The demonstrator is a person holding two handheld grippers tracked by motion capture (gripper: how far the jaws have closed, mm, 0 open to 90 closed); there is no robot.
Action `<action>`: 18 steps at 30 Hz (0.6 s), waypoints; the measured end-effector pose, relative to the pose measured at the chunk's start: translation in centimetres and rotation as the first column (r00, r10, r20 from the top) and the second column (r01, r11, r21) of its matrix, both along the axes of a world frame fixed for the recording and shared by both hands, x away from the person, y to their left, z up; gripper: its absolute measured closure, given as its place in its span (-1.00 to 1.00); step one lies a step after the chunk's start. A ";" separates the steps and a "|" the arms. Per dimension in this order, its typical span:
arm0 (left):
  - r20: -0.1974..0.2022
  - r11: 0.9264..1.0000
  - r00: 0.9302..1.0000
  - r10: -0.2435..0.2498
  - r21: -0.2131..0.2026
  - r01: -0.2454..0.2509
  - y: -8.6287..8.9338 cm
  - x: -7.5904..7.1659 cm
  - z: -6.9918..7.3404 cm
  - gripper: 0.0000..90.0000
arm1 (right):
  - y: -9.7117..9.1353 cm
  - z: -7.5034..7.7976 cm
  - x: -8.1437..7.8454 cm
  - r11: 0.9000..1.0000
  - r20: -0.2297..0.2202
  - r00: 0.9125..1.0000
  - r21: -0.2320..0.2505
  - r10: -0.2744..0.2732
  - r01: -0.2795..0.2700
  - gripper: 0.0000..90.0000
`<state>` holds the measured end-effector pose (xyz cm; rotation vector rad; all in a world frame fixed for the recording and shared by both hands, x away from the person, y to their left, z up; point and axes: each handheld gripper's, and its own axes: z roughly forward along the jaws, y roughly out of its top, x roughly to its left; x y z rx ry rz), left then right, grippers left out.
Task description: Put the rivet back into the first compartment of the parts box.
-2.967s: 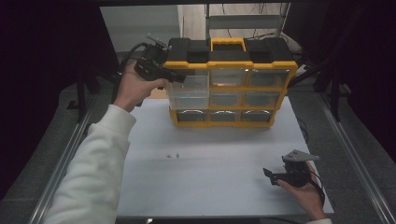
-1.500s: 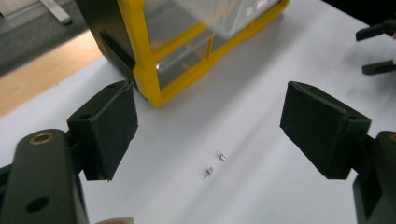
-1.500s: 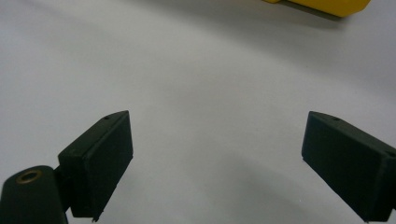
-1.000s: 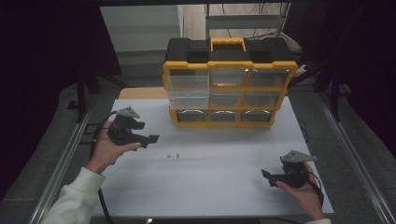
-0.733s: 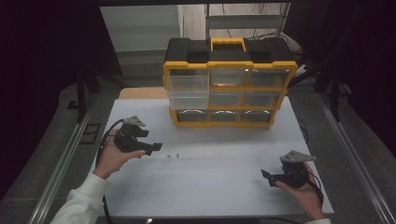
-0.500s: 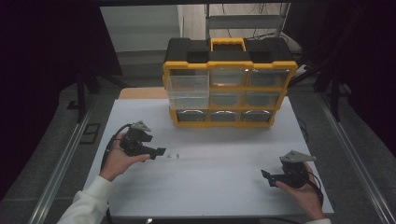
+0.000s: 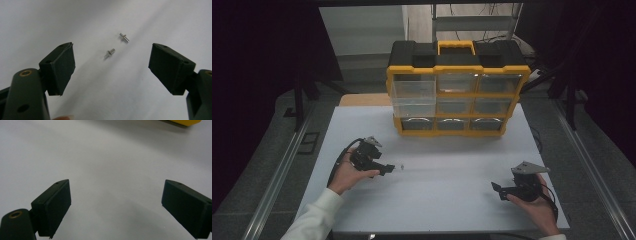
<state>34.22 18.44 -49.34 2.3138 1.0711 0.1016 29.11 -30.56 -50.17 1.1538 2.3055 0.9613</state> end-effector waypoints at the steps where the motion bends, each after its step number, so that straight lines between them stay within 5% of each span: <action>1: -0.001 1.000 1.000 -0.001 0.009 0.001 -0.1 0.1 -0.2 -0.52 | 0.0 0.0 0.0 1.000 -0.001 1.000 0.000 0.000 0.000 -0.80; 9: -0.008 0.997 1.000 -0.025 0.079 0.025 -1.3 0.7 -1.5 -0.49 | 0.0 0.0 0.0 1.000 -0.002 1.000 -0.004 0.000 0.000 -0.80; 18: -0.018 0.994 1.000 -0.024 0.103 0.025 -1.7 1.7 -2.6 -0.19 | -0.1 0.1 0.0 1.000 0.005 1.000 -0.001 -0.010 0.010 -0.79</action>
